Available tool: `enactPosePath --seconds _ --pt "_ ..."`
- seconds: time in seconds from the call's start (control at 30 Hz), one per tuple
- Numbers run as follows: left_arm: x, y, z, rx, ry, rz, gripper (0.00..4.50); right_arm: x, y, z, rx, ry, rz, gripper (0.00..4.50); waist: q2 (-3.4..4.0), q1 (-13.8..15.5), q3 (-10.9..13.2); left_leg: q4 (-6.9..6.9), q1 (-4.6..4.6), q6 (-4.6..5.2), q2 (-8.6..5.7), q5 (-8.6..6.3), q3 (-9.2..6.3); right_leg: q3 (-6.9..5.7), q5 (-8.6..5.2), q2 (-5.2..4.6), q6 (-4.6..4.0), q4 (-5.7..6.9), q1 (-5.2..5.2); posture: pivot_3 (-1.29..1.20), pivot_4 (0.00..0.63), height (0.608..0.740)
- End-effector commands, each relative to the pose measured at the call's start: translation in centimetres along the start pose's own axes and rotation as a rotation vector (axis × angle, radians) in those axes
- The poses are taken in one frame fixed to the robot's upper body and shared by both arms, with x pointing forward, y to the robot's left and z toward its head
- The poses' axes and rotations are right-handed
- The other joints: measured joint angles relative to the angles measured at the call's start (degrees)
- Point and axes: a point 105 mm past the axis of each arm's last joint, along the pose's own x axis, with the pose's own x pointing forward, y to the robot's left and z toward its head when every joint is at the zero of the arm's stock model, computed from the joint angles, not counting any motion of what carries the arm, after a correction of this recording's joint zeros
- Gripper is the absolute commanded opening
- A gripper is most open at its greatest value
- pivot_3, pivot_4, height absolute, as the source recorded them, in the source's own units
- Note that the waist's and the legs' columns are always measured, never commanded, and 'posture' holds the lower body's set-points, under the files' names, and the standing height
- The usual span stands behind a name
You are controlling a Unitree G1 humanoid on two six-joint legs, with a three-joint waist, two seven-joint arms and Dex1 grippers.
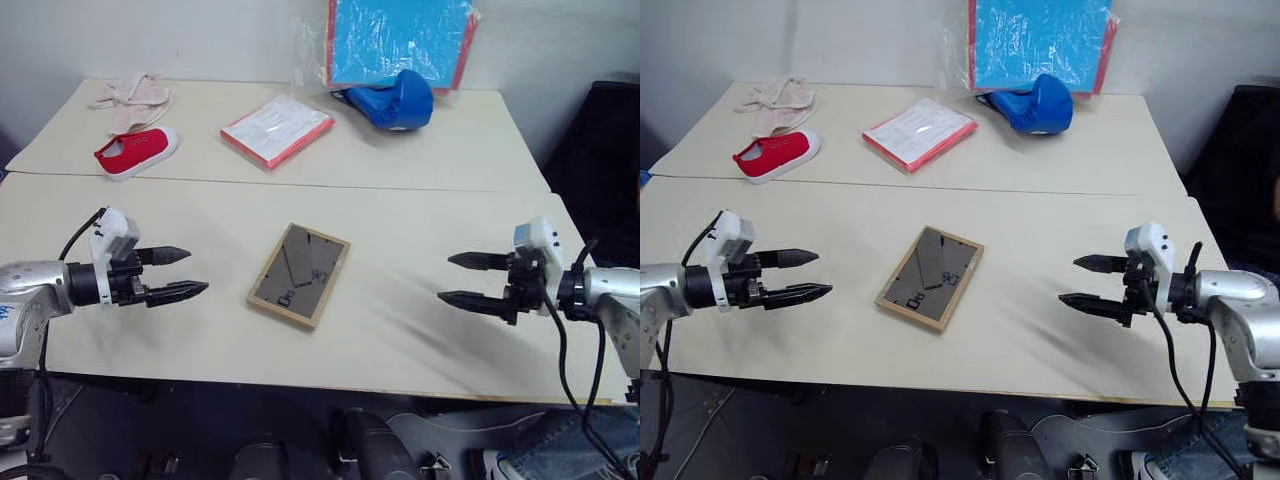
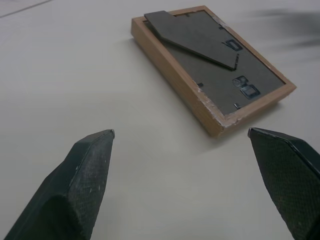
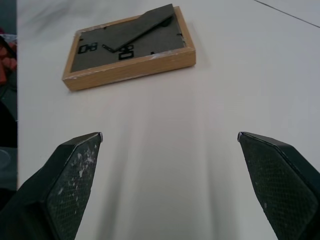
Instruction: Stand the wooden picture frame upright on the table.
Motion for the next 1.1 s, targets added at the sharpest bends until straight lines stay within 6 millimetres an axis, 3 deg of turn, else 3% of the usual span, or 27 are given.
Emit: enactPosePath --seconds 0.03,0.23,0.3,0.43,0.7,0.73,0.77,0.8,0.93,1.1 --pt "0.0 0.6 0.3 0.074 0.052 -0.017 4.5 -0.5 -0.4 0.9 -0.042 -0.003 -0.011 4.48 0.0 0.1 0.0 0.02 -0.02 0.0 0.0 0.0 0.0 0.0 0.0 0.0 0.0 0.0 -0.02 0.0 0.15 0.74" --pt "1.4 1.6 0.3 0.115 0.064 0.001 4.5 0.5 -0.3 0.6 -0.085 0.017 -0.024 4.48 0.0 0.0 0.0 0.06 -0.06 0.01 0.0 0.0 0.0 0.0 0.01 -0.01 0.01 0.03 -0.05 0.0 0.15 0.74" --pt "2.4 1.9 -0.1 0.163 0.088 0.0 4.32 1.5 -0.4 0.3 -0.116 0.038 -0.032 4.11 0.0 0.0 0.0 0.08 -0.05 0.0 0.0 0.0 0.0 0.0 0.01 -0.01 0.01 0.05 -0.05 0.0 0.15 0.74" --pt "4.9 2.0 -0.9 0.257 0.157 -0.053 3.25 3.8 -0.2 0.1 -0.166 0.066 0.016 2.87 0.0 0.0 0.0 0.13 -0.05 0.0 0.0 0.0 0.04 0.02 0.01 -0.01 0.02 0.1 -0.06 0.0 0.15 0.74" --pt "9.0 2.2 -0.5 0.333 0.16 -0.102 0.74 9.3 0.2 0.1 -0.269 0.094 0.111 0.17 0.0 -0.1 0.0 0.2 -0.08 -0.02 0.0 0.01 0.08 0.01 0.01 0.0 0.02 0.18 -0.12 0.0 0.15 0.74" --pt "9.5 1.8 -0.2 0.328 0.141 -0.122 0.42 10.0 0.1 0.2 -0.278 0.095 0.115 0.0 0.0 -0.1 0.0 0.21 -0.08 -0.02 0.01 0.01 0.09 0.01 0.01 0.0 0.02 0.19 -0.13 0.0 0.15 0.74" --pt "9.9 1.4 0.1 0.322 0.125 -0.144 0.09 10.6 0.1 0.2 -0.29 0.097 0.118 0.0 0.0 -0.1 0.0 0.22 -0.08 -0.03 0.01 0.02 0.09 0.01 0.01 -0.01 0.02 0.22 -0.13 0.0 0.15 0.74" --pt "10.2 0.9 0.2 0.306 0.109 -0.165 0.04 11.2 0.0 0.2 -0.305 0.102 0.116 0.0 0.0 -0.1 0.0 0.23 -0.07 -0.03 0.01 0.02 0.1 0.01 0.01 -0.01 0.02 0.24 -0.14 0.0 0.15 0.74" --pt "10.9 -1.2 0.6 0.226 0.056 -0.241 0.04 13.4 -1.2 0.6 -0.333 0.112 0.054 0.0 0.0 -0.3 0.0 0.27 -0.08 -0.05 0.02 0.03 0.1 0.02 0.01 -0.02 0.01 0.42 -0.17 0.0 0.15 0.74" --pt "10.5 -3.1 0.0 0.171 0.053 -0.261 0.04 14.5 -2.2 1.3 -0.36 0.093 0.009 0.0 0.0 -0.6 0.0 0.28 -0.06 -0.06 0.02 0.03 0.1 0.04 0.0 -0.04 -0.01 0.64 -0.17 0.0 0.15 0.74"
